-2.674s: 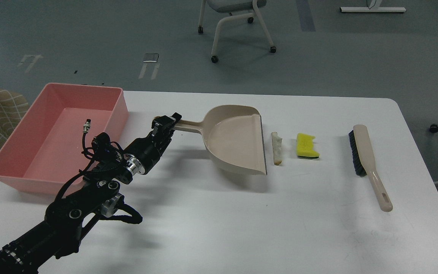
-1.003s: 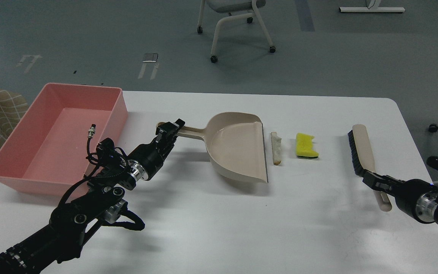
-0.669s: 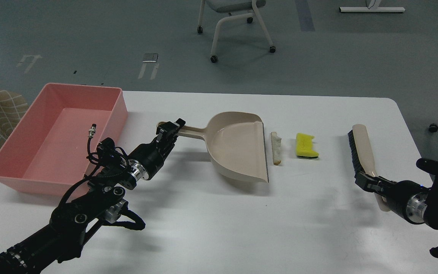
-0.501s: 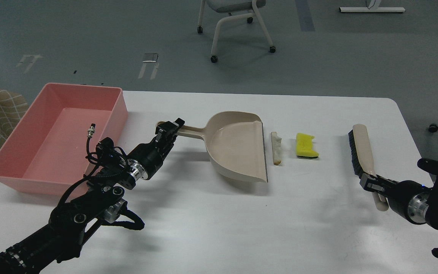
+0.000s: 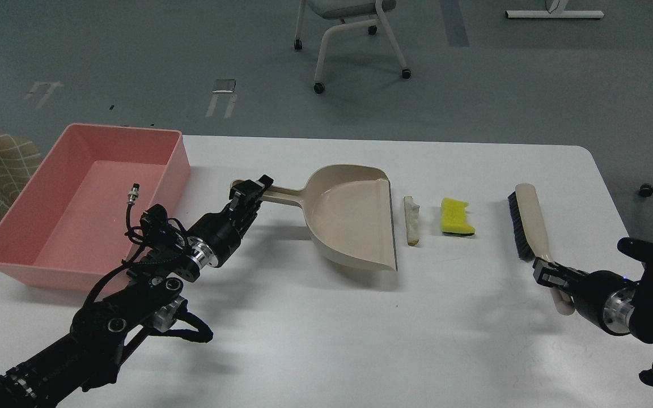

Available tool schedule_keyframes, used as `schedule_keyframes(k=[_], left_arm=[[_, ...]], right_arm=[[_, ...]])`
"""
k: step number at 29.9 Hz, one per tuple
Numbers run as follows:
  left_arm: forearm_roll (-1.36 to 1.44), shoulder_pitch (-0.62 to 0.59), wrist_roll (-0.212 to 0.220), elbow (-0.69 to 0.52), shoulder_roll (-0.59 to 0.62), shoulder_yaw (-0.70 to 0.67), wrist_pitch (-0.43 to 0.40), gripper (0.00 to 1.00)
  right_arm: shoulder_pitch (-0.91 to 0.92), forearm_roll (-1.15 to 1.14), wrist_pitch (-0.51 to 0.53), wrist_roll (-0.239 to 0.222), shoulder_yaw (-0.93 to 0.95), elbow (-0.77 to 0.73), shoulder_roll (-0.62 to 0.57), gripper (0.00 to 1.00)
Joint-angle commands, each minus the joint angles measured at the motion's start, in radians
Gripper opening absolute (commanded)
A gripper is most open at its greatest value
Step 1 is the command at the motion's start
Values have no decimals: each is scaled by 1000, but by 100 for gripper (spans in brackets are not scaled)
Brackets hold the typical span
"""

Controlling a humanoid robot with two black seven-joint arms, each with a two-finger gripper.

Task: Sweep and dump garbage into bin
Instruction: 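Reach the right gripper to the black brush and grasp its handle, then sweep the yellow sponge and stick into the dustpan with the brush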

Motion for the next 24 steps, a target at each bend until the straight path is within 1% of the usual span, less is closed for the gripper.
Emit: schedule_keyframes(k=[1, 2, 3, 5, 12, 18, 24], left_arm=[[2, 2, -2, 0, -5, 0, 0, 0], [2, 3, 0, 0, -6, 0, 1, 0], [2, 3, 0, 0, -6, 0, 1, 0], [0, 7, 0, 1, 0, 2, 1, 0], [2, 7, 2, 40, -11, 2, 9, 0], [2, 7, -2, 55, -20, 2, 17, 0], [2, 8, -23, 63, -21, 2, 34, 0]], right_arm=[[4, 2, 0, 1, -3, 3, 10, 21], [4, 4, 0, 1, -9, 2, 11, 18], [4, 1, 0, -1, -12, 0, 14, 11], [8, -5, 0, -1, -24, -1, 30, 0], [34, 6, 0, -2, -44, 3, 37, 0], [99, 9, 0, -1, -132, 6, 43, 0], [152, 9, 0, -1, -199, 6, 95, 0]])
